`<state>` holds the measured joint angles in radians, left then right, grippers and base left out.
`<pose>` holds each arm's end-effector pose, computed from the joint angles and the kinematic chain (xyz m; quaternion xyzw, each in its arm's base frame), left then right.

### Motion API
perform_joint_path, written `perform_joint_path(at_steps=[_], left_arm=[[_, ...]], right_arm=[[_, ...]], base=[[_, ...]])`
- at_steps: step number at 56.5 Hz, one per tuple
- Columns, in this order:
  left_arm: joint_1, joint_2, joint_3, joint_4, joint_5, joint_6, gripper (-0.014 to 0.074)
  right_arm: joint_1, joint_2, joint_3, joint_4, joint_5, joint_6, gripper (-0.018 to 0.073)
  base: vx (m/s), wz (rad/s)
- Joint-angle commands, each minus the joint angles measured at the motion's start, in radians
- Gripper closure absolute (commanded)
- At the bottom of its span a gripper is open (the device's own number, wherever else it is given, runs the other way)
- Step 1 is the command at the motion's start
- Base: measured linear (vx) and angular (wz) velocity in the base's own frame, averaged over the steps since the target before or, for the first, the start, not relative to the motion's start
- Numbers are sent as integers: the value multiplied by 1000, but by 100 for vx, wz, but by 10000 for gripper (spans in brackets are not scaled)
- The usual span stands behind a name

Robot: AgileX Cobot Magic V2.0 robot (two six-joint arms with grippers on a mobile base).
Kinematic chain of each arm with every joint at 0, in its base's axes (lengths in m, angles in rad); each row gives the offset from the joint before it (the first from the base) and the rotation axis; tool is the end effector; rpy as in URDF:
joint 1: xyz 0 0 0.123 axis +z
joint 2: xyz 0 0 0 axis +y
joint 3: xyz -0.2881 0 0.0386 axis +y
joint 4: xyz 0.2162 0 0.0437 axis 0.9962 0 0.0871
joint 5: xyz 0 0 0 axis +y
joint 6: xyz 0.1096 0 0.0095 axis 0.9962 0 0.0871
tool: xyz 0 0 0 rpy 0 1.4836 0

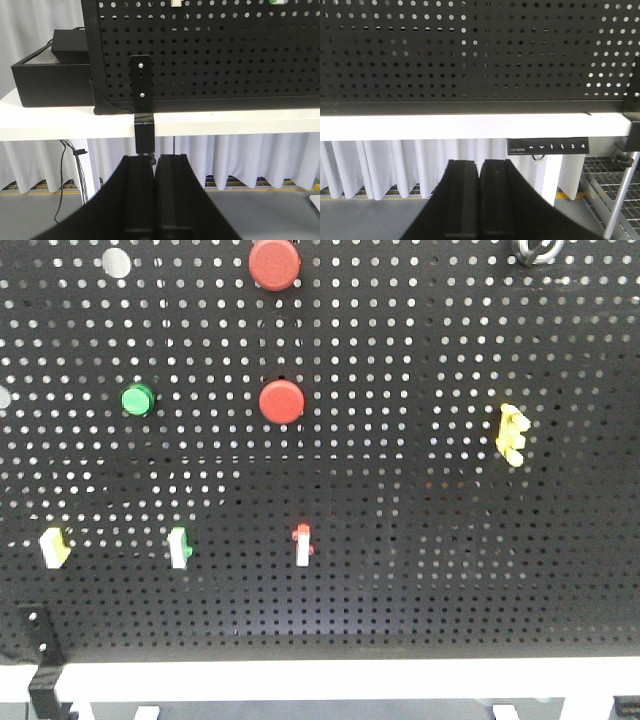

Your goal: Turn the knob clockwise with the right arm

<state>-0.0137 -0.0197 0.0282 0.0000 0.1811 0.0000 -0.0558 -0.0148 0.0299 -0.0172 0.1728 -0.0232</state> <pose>0.0372 -0.0005 0.1865 0.0051 0.7424 -0.0046 0.6700 0.0376 -0.0024 0.1866 0.0068 0.7418 -0.0333 0.6698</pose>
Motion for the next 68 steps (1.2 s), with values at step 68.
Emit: perform_joint_path(at_steps=[68], left_arm=[[-3, -8, 26, -7, -82, 0, 603]], right_arm=[[-5, 33, -118, -2, -231, 11, 563]], base=[[2, 0]])
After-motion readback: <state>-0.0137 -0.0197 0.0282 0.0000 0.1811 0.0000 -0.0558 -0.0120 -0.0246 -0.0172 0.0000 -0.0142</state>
